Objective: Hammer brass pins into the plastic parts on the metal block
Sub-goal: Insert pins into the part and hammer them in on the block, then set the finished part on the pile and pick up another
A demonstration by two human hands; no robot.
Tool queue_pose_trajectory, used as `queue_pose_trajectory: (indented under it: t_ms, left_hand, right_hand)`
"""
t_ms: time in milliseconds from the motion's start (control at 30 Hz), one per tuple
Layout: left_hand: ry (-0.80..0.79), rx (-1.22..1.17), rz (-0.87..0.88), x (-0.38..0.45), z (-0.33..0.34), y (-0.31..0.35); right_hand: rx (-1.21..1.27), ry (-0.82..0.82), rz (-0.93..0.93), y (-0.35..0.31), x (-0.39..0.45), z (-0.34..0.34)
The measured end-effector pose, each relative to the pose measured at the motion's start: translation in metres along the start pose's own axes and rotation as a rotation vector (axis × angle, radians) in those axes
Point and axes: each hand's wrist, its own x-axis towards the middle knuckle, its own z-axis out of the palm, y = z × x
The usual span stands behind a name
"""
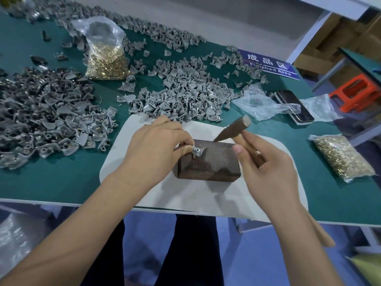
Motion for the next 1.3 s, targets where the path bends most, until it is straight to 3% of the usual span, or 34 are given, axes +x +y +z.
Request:
queue_pose_trajectory:
  t_ms: [167, 367, 500, 633, 700, 800, 1067, 1300]
  left_hand:
    - [0.008, -0.019, -0.008, -0.002, -0.001, 0.0]
    - [0.04, 0.012, -0.018, 0.001, 0.002, 0.005]
    - [0.049, -0.032, -0.006, 0.0, 0.005, 0.004]
    - [0.089, -0.035, 0.003, -0.001, 0.009, 0.004]
    - [0.105, 0.002, 0.0, -0.002, 0.01, 0.005]
    - [0.118, 0.016, -0.01, -0.004, 0.012, 0.006]
    - [0.081, -0.01, 0.002, -0.003, 0.012, 0.002]
    - [0.066, -0.112, -0.049, -0.003, 0.019, 0.004]
  right_hand:
    - [-0.212, 0.198, 0.134, 0.03, -0.008, -0.003]
    - [-0.261, 0.065, 0.305, 0.054, -0.015, 0.002]
    - [-0.427, 0.126, 0.288, 0.043, -0.015, 0.005]
    - [-0.098, 0.161, -0.047, 0.003, -0.013, 0.015]
    - [-0.067, 0.079, -0.141, -0.021, -0.014, 0.031]
    - [-0.098, 0.005, -0.09, -0.043, -0.019, 0.052]
    - [-0.16, 0.048, -0.141, -0.043, -0.022, 0.066]
    - [0.439, 0.135, -0.058, -0.014, -0.006, 0.056]
